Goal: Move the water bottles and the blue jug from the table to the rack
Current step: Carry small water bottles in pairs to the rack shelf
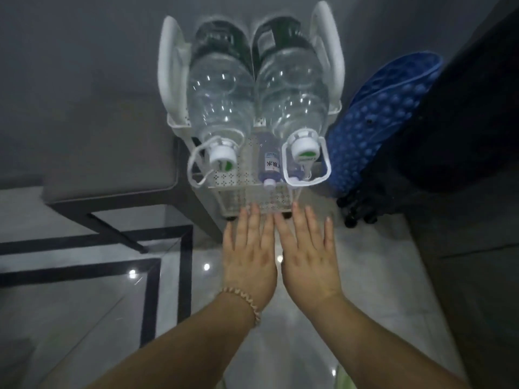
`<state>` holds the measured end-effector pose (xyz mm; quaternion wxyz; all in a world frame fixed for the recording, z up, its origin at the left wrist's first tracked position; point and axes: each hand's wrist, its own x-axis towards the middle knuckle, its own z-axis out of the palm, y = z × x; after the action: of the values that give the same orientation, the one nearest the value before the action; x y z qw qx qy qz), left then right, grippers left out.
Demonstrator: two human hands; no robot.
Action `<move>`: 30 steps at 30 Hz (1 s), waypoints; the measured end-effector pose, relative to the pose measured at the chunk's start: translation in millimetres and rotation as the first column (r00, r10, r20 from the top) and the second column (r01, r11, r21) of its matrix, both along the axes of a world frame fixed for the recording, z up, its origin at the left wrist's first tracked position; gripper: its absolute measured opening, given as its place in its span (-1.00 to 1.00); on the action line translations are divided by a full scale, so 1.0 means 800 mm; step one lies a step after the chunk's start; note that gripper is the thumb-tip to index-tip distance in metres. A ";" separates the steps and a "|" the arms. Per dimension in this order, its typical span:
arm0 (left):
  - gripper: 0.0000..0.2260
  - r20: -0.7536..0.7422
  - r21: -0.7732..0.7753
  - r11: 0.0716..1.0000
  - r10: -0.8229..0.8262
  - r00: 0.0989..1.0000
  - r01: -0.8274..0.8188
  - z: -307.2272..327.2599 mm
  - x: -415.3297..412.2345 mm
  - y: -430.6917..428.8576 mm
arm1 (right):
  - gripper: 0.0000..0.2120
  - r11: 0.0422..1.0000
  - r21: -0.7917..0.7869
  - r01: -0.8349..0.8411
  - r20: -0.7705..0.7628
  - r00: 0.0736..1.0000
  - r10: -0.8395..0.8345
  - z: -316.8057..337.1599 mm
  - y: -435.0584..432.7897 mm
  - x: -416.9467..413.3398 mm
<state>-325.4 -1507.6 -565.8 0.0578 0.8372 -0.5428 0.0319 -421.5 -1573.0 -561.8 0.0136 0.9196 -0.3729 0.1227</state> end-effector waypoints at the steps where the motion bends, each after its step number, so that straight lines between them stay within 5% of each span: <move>1: -0.40 -0.020 0.000 1.000 -0.005 1.000 0.005 0.033 -0.008 0.016 | -0.38 1.000 0.021 0.005 -0.004 1.000 -0.005 0.031 0.020 -0.011; 7: -0.45 -0.087 -0.073 0.994 -0.087 0.992 0.081 0.279 -0.044 0.080 | -0.39 0.994 0.066 0.091 0.036 0.995 -0.093 0.273 0.100 -0.047; 13: -0.35 -0.023 -0.187 0.979 -0.088 0.996 0.082 0.486 -0.051 0.109 | -0.31 0.996 -0.052 0.068 0.132 0.989 -0.061 0.467 0.118 -0.063; 25: -0.21 0.066 -0.191 0.942 0.292 0.954 -0.276 0.637 -0.161 0.283 | -0.27 0.972 -0.167 -0.167 0.251 0.946 0.205 0.620 0.235 -0.145; 30: -0.33 0.102 -0.196 0.909 0.393 0.914 -0.369 0.686 -0.173 0.388 | -0.38 0.933 -0.165 -0.319 0.261 0.898 0.353 0.651 0.325 -0.148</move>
<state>-463.5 -1196.9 -17.4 0.0847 0.9147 -0.3665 0.1480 -539.8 -1312.8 -41.1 -0.0078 0.9402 -0.1983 0.2768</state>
